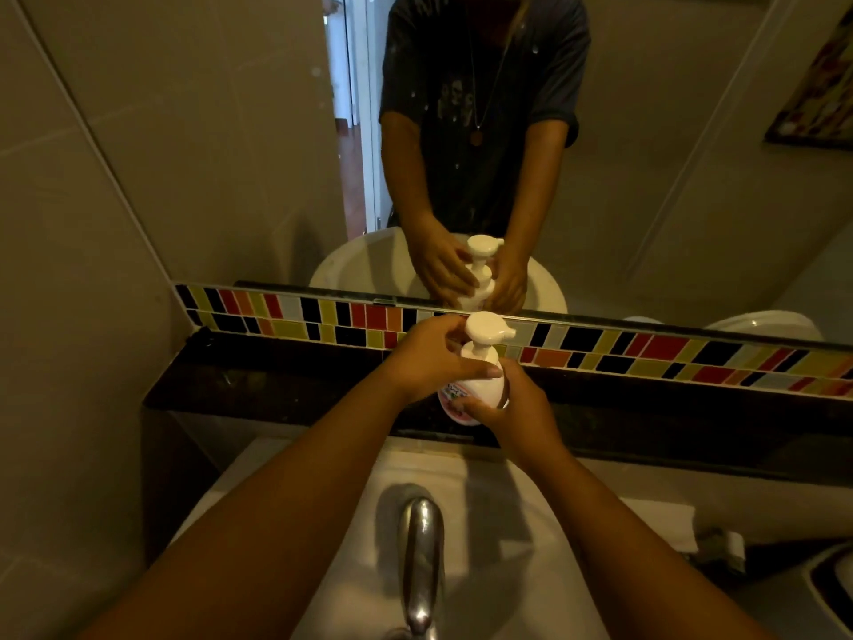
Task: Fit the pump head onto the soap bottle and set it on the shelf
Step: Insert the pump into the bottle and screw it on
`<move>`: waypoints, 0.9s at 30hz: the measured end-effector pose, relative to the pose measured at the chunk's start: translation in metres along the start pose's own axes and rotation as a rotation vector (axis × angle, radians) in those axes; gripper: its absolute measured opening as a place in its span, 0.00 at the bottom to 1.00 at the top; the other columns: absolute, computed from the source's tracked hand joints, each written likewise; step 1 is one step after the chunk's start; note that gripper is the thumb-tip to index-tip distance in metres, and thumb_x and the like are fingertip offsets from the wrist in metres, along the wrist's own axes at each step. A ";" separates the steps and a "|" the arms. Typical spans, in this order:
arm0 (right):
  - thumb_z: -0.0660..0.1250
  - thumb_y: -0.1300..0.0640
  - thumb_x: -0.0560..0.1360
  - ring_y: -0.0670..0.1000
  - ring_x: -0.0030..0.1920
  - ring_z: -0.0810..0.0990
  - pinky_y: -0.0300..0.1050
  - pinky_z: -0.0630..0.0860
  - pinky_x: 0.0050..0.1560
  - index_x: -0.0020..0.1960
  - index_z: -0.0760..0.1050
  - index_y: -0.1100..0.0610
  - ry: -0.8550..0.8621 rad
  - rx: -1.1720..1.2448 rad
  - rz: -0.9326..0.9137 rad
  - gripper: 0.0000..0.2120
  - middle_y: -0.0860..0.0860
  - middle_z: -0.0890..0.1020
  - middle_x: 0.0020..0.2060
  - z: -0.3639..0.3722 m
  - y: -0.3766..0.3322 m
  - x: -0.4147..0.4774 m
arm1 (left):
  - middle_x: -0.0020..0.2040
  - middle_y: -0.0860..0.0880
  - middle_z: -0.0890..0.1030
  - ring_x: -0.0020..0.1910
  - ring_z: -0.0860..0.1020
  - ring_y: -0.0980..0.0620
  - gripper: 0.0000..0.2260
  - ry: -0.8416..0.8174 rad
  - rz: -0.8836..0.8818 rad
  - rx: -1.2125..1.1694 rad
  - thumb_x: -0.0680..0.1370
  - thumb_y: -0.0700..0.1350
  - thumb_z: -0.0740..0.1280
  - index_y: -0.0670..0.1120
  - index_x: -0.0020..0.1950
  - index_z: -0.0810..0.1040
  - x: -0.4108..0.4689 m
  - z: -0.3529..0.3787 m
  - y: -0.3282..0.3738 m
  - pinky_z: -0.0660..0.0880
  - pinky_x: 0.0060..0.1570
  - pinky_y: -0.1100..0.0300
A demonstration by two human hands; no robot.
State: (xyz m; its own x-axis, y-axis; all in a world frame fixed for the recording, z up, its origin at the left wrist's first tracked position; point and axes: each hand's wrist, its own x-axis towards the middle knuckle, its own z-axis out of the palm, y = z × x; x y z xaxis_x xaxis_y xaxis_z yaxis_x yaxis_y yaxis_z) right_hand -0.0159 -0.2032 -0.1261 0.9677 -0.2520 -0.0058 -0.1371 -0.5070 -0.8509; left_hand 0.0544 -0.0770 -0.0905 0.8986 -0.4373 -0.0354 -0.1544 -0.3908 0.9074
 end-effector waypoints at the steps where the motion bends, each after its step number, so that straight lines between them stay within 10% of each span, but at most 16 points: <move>1: 0.75 0.52 0.67 0.54 0.61 0.76 0.44 0.72 0.56 0.66 0.68 0.54 -0.004 0.000 -0.007 0.30 0.54 0.77 0.63 0.000 0.000 0.000 | 0.63 0.49 0.79 0.60 0.78 0.49 0.28 -0.020 -0.011 -0.015 0.67 0.45 0.78 0.49 0.66 0.74 0.000 -0.005 0.000 0.77 0.57 0.48; 5: 0.75 0.52 0.66 0.55 0.63 0.76 0.51 0.73 0.61 0.67 0.67 0.54 -0.022 0.016 0.003 0.32 0.55 0.76 0.64 -0.001 -0.001 0.001 | 0.58 0.47 0.82 0.56 0.80 0.49 0.17 -0.084 -0.055 -0.049 0.71 0.41 0.74 0.46 0.59 0.78 -0.004 -0.022 0.003 0.79 0.52 0.56; 12: 0.74 0.52 0.68 0.56 0.63 0.75 0.53 0.73 0.63 0.67 0.67 0.55 -0.043 0.025 0.015 0.30 0.55 0.76 0.64 -0.002 -0.002 0.002 | 0.66 0.47 0.76 0.64 0.74 0.47 0.33 -0.083 -0.040 0.047 0.68 0.49 0.77 0.48 0.70 0.69 -0.003 0.006 0.005 0.74 0.59 0.52; 27: 0.74 0.53 0.68 0.56 0.63 0.75 0.55 0.75 0.63 0.67 0.66 0.55 -0.054 -0.002 -0.017 0.31 0.55 0.76 0.64 -0.003 -0.001 0.003 | 0.66 0.47 0.77 0.65 0.75 0.46 0.28 -0.027 -0.079 -0.081 0.70 0.42 0.75 0.46 0.69 0.72 -0.004 -0.004 0.001 0.74 0.62 0.47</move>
State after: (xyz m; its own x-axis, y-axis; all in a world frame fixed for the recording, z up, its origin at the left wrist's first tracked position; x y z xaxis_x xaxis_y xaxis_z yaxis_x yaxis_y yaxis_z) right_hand -0.0136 -0.2055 -0.1235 0.9800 -0.1980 -0.0197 -0.1206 -0.5123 -0.8503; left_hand 0.0527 -0.0723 -0.0882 0.8951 -0.4299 -0.1183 -0.0490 -0.3586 0.9322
